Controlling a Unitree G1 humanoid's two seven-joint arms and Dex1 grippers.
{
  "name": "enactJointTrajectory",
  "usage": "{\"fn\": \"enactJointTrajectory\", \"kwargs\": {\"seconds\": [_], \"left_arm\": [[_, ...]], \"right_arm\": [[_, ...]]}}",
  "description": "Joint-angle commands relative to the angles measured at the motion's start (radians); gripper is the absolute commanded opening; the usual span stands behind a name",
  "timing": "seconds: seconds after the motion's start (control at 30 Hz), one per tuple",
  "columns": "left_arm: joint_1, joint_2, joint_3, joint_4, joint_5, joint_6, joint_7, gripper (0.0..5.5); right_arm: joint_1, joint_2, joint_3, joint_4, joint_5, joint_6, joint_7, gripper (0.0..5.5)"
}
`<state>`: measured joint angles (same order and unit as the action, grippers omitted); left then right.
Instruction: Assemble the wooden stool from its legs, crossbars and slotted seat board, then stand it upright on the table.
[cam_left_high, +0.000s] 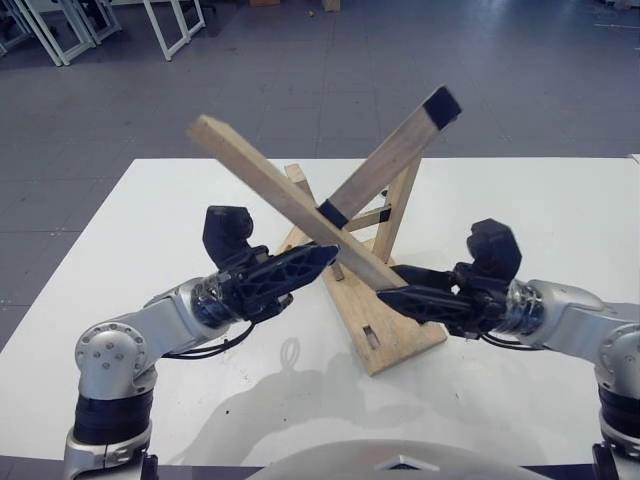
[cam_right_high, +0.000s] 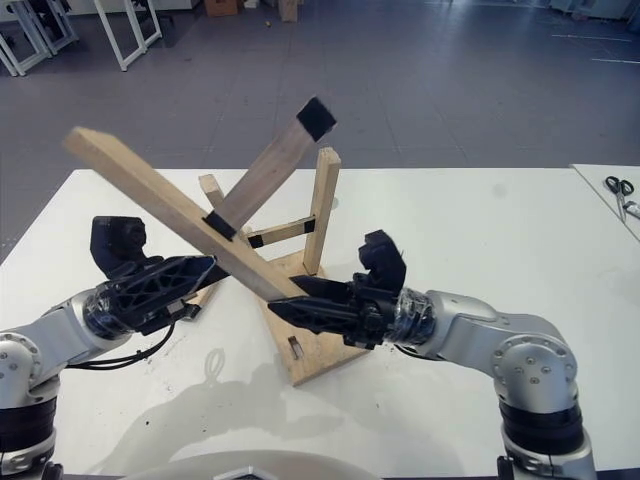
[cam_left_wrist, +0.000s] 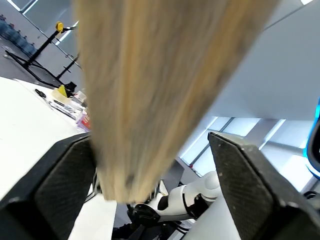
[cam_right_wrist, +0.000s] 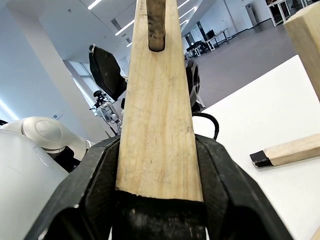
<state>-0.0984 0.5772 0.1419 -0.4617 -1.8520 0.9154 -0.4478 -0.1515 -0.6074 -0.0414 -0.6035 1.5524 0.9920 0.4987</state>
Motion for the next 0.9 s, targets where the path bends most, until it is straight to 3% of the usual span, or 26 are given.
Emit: {"fn": "enactJointTrajectory", "kwargs": {"seconds": [0.03, 0.27, 0.43, 0.5, 0.73, 0.8, 0.9], "left_arm": [[-0.012, -0.004, -0.018, 0.019, 0.044, -0.017, 0.025, 3.82], [-0.009, 0.061, 0.002, 0.051, -0.115, 0.046, -0.060, 2.55], [-0.020, 0.047, 0.002, 0.068, -0.120, 0.046, -0.062, 2.54], [-0.020, 0.040, 0.008, 0.066, -0.118, 0.033, -0.057, 2.52], [-0.016, 0.018, 0.009, 0.059, 0.314, -0.110, -0.048, 2.13], [0.005, 0.018, -0.022, 0.010, 0.475, -0.155, -0.067, 2.04], [0.032, 0.023, -0.115, -0.068, 0.714, -0.237, -0.129, 2.04]], "right_arm": [[0.022, -0.016, 0.039, -0.045, 0.002, 0.004, 0.005, 2.04], [0.009, -0.057, 0.025, 0.000, -0.065, -0.015, 0.038, 2.04], [-0.008, -0.054, 0.033, 0.019, -0.134, -0.022, 0.044, 2.04], [-0.013, -0.052, 0.026, 0.036, -0.139, -0.026, 0.034, 2.56], [0.015, -0.203, -0.126, 0.167, -0.240, -0.042, 0.142, 3.74], [0.049, -0.225, -0.134, 0.228, -0.339, -0.073, 0.172, 4.14], [0.088, -0.198, -0.084, 0.288, -0.506, -0.136, 0.150, 4.18]]}}
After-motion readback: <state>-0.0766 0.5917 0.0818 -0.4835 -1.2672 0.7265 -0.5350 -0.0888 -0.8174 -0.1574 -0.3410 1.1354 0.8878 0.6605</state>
